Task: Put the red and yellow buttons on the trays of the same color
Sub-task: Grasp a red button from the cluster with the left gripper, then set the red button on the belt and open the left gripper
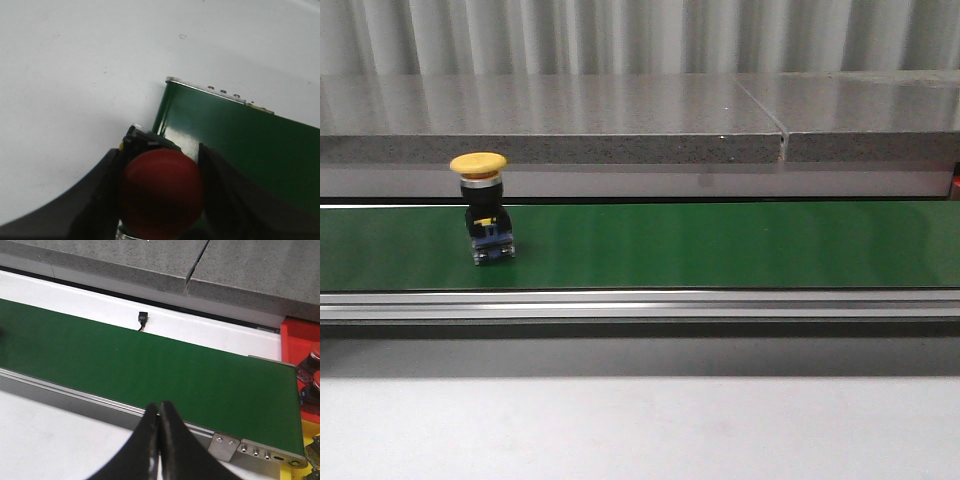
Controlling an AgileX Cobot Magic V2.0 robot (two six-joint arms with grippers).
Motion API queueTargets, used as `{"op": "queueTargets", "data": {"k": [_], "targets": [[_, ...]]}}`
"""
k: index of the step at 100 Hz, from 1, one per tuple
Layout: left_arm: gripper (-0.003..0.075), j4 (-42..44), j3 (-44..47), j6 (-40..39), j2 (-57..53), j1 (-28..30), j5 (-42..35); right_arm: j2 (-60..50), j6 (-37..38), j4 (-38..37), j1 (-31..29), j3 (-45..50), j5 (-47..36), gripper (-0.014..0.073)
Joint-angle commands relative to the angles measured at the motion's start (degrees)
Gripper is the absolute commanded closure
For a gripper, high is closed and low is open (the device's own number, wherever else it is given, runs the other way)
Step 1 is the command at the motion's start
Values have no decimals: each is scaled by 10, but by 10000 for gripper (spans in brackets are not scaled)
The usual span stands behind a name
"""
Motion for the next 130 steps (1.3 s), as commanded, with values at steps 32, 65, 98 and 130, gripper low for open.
{"op": "queueTargets", "data": {"k": [32, 65, 98, 130], "targets": [[575, -19, 100, 0, -58, -58, -103, 5, -6, -7, 1, -15, -39, 660], [559, -35, 139, 0, -58, -63, -150, 5, -6, -7, 1, -15, -39, 660], [170, -40, 139, 0, -56, -63, -149, 5, -6, -7, 1, -15, -39, 660], [175, -59, 137, 18, -83, -79, -158, 5, -6, -7, 1, -15, -39, 660]]}}
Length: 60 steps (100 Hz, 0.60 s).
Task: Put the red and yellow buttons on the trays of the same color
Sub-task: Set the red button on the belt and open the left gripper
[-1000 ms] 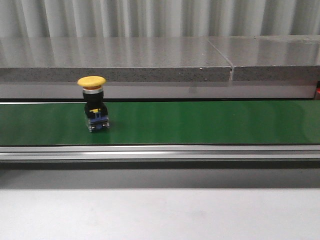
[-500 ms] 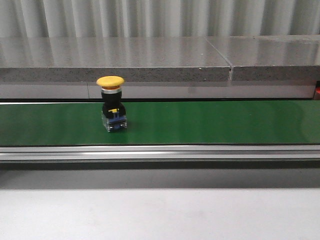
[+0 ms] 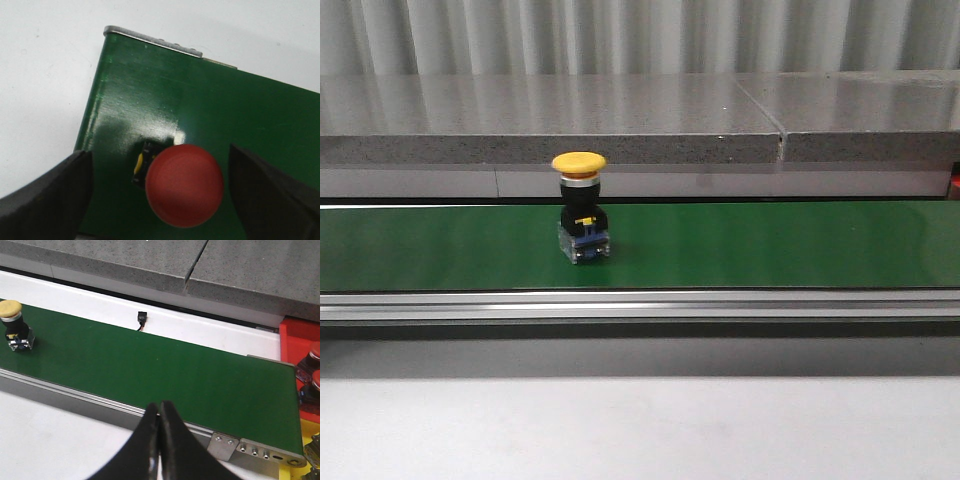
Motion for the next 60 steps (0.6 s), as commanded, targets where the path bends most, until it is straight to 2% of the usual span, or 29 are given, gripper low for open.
{"op": "queueTargets", "data": {"k": [1, 22, 38, 47, 60], "targets": [[175, -13, -17, 8, -40, -15, -29, 5, -6, -7, 1, -15, -39, 660], [176, -13, -17, 53, -89, -54, -34, 5, -6, -7, 1, -15, -39, 660], [189, -12, -17, 57, -131, -80, -31, 5, -6, -7, 1, -15, -39, 660], [266, -12, -17, 62, -156, -89, -30, 5, -6, -7, 1, -15, -39, 660], [451, -12, -17, 67, -188, -96, -30, 5, -6, -7, 1, -15, -39, 660]]}}
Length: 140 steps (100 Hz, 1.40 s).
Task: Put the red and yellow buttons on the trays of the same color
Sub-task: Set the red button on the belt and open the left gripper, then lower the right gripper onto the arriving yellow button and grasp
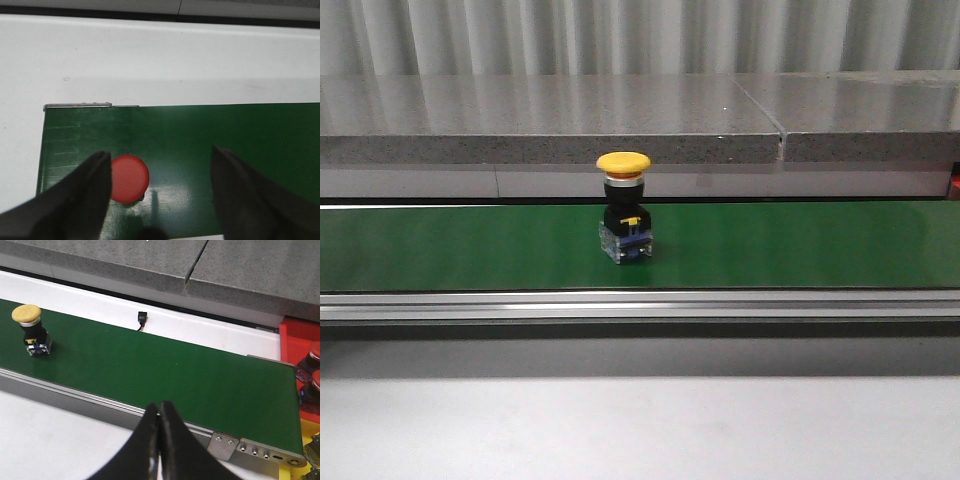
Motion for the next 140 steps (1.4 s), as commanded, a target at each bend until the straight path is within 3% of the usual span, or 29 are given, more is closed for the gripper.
{"op": "queueTargets", "data": {"k": [1, 11, 27, 53, 95, 121, 140], "targets": [[461, -10, -17, 5, -37, -7, -26, 5, -6, -7, 1, -15, -39, 660], [598, -10, -16, 20, -58, -16, -26, 5, -6, -7, 1, -15, -39, 660], [740, -10, 8, 20, -95, -45, -34, 5, -6, -7, 1, -15, -39, 660], [741, -10, 101, 22, -174, -84, -64, 5, -6, -7, 1, -15, -39, 660], [741, -12, 223, 22, -365, -84, -71, 5, -6, -7, 1, -15, -39, 660], [741, -12, 253, 22, -459, -84, -31, 10, -6, -3, 1, -17, -61, 660], [741, -9, 254, 22, -474, -84, -31, 86, -6, -8, 1, -66, -4, 660]]}}
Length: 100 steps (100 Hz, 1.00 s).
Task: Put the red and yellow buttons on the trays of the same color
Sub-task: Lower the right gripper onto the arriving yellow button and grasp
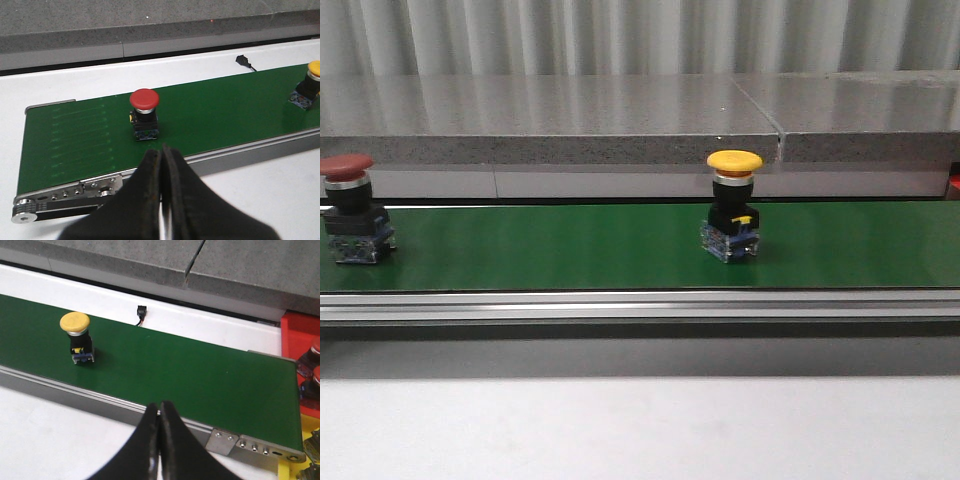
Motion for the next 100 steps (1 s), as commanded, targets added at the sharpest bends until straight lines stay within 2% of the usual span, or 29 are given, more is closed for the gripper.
{"op": "queueTargets", "data": {"k": [1, 24, 33, 43, 60, 67, 85, 100], "targets": [[741, -9, -15, 1, 3, -4, -37, 49, -6, -8, 1, -44, -15, 660], [741, -9, -15, 1, 3, -4, -37, 182, -6, -11, 1, -130, 4, 657], [741, -9, -15, 1, 3, -4, -37, 231, -6, 1, 1, -163, 16, 609], [741, -9, -15, 1, 3, -4, -37, 280, -6, 20, 1, -198, 35, 464], [741, -9, -15, 1, 3, -4, -37, 352, -6, 33, 10, -255, 68, 83], [741, -9, -15, 1, 3, -4, -37, 381, -6, 34, 16, -279, 87, -1], [741, -9, -15, 1, 3, -4, -37, 454, -6, 44, 36, -335, 148, -7], [741, -9, -15, 1, 3, -4, -37, 514, -36, 66, 45, -378, 201, -7]]}}
